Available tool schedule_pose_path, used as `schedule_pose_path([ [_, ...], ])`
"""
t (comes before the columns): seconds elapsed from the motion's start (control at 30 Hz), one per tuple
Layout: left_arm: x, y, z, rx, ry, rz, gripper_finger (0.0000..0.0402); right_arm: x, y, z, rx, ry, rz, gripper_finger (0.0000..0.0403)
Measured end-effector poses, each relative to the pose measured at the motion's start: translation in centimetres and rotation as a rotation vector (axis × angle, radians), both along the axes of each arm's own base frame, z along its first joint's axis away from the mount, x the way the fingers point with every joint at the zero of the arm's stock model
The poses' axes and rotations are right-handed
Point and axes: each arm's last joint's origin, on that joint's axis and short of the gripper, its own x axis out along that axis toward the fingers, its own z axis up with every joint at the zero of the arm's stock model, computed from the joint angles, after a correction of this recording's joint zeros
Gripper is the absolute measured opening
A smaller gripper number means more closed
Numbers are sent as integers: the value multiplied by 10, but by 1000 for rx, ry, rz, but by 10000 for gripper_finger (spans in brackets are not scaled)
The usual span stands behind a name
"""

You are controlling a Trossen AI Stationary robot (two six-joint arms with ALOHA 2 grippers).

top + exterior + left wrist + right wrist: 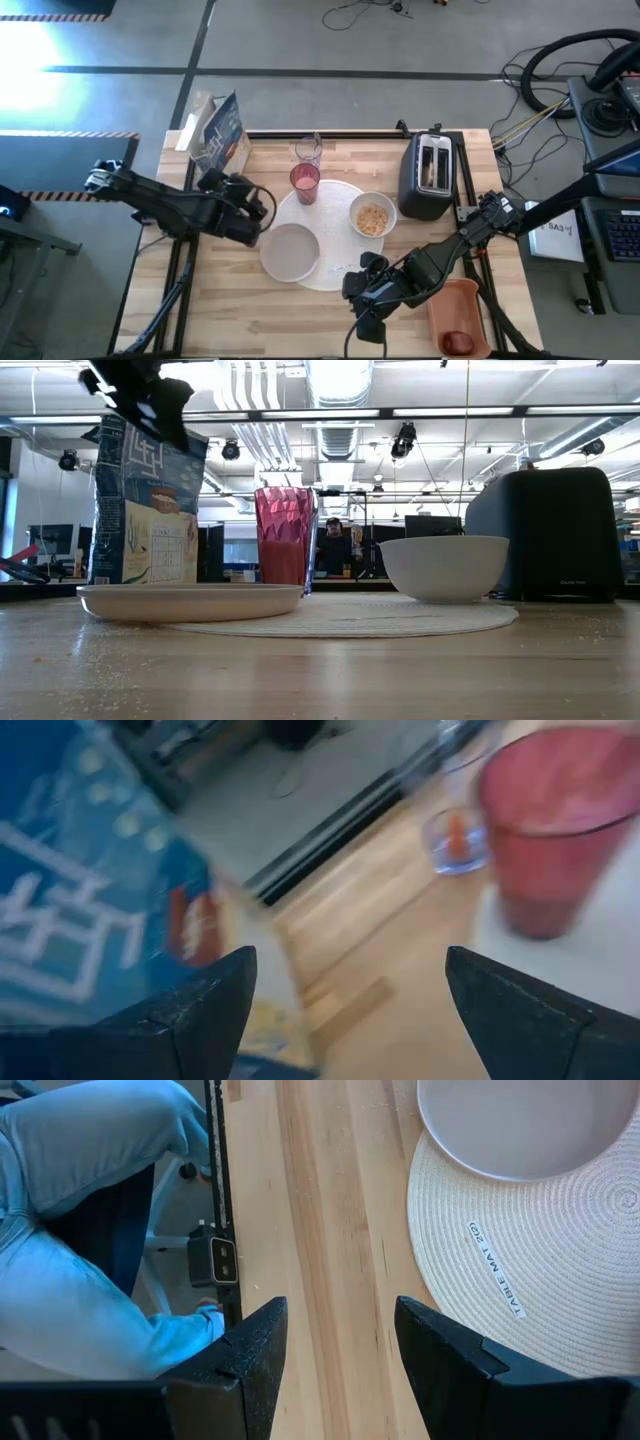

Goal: Arrange a breakfast setting
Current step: Put the toasted bread from the oven on the peach plate

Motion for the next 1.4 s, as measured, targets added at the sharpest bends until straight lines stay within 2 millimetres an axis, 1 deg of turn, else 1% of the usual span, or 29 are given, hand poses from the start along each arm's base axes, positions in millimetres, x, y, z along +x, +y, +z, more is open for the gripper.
schedule_pose_path([
  [0.2,-8,3,-5,36,47,107,307,0,0,0,0,0,0,176],
  [0.47,-7,4,-6,72,99,72,307,0,0,0,0,0,0,176],
  [1.07,-7,3,-8,45,99,78,307,2,1,1,16,-25,0,176],
  [1.23,-5,-3,-9,28,64,52,307,2,1,2,17,-27,0,176],
  [1.4,-6,-19,-16,15,28,-17,307,3,2,2,25,-39,0,176],
])
